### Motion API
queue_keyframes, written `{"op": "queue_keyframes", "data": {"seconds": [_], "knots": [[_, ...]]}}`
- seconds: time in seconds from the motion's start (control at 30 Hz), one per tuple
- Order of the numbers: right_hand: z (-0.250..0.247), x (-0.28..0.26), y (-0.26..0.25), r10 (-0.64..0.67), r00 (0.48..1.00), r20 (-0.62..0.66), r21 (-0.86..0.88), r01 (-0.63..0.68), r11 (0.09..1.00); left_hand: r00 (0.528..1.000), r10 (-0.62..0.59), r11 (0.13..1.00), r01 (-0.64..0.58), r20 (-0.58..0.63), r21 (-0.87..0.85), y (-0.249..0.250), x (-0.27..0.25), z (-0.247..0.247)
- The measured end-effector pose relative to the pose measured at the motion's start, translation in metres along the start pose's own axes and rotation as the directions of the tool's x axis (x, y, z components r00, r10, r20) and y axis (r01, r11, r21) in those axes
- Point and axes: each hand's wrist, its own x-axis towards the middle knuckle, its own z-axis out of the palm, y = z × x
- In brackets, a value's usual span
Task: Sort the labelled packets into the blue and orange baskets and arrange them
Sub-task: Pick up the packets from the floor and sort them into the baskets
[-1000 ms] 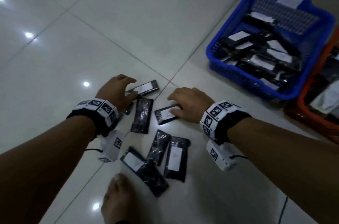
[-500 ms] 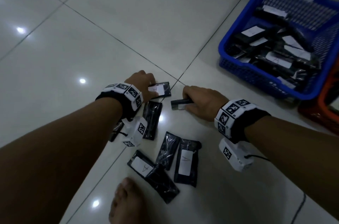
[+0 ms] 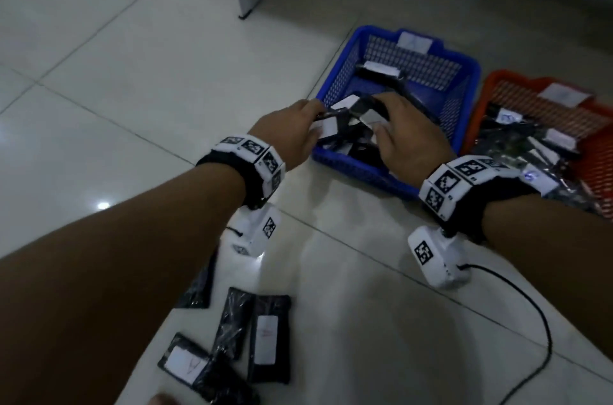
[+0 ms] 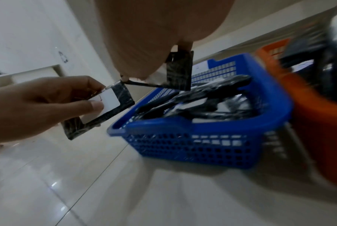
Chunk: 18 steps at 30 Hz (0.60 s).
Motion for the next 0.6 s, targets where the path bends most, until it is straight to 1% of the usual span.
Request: {"op": "queue_keyframes", "data": {"seconds": [0.07,0.13,0.2,0.27,0.33,0.4,0.5,0.53,0.6], "knots": [[-0.013,-0.001,0.022,0.056,0.998,0.034,0.02,-0.056,0.998,0.998,0.055,0.998,-0.056,0.014,0.038,0.015,0.028,0.005],[-0.02,-0.006,0.042,0.055,0.996,0.071,-0.01,-0.054,0.998,0.996,0.091,0.993,-0.093,0.026,0.073,0.024,0.051,0.014],[-0.024,-0.009,0.059,0.058,0.995,0.075,-0.053,-0.054,0.997,0.993,0.109,0.989,-0.113,0.048,0.091,0.031,0.073,0.025],[-0.022,-0.009,0.068,0.07,0.994,0.079,-0.054,-0.066,0.996,0.99,0.115,0.982,-0.125,0.075,0.144,0.036,0.088,0.036],[-0.02,-0.005,0.071,0.064,0.99,0.123,-0.054,-0.058,0.997,0.992,0.116,0.969,-0.122,0.042,0.214,0.039,0.097,0.042],[-0.019,-0.001,0.068,0.063,0.984,0.167,-0.122,-0.043,0.992,0.991,0.133,0.967,-0.125,-0.023,0.221,0.043,0.097,0.044],[-0.017,0.002,0.056,0.059,0.989,0.139,-0.222,-0.027,0.975,0.984,0.134,0.977,-0.11,-0.12,0.183,0.038,0.073,0.039],[-0.015,0.001,0.05,0.039,0.993,0.113,-0.222,-0.013,0.975,0.982,0.112,0.982,-0.086,-0.153,0.168,0.034,0.059,0.036],[-0.008,-0.004,0.035,-0.049,0.995,0.082,-0.198,0.065,0.978,0.984,0.025,0.991,-0.002,-0.177,0.134,0.022,0.022,0.031]]}}
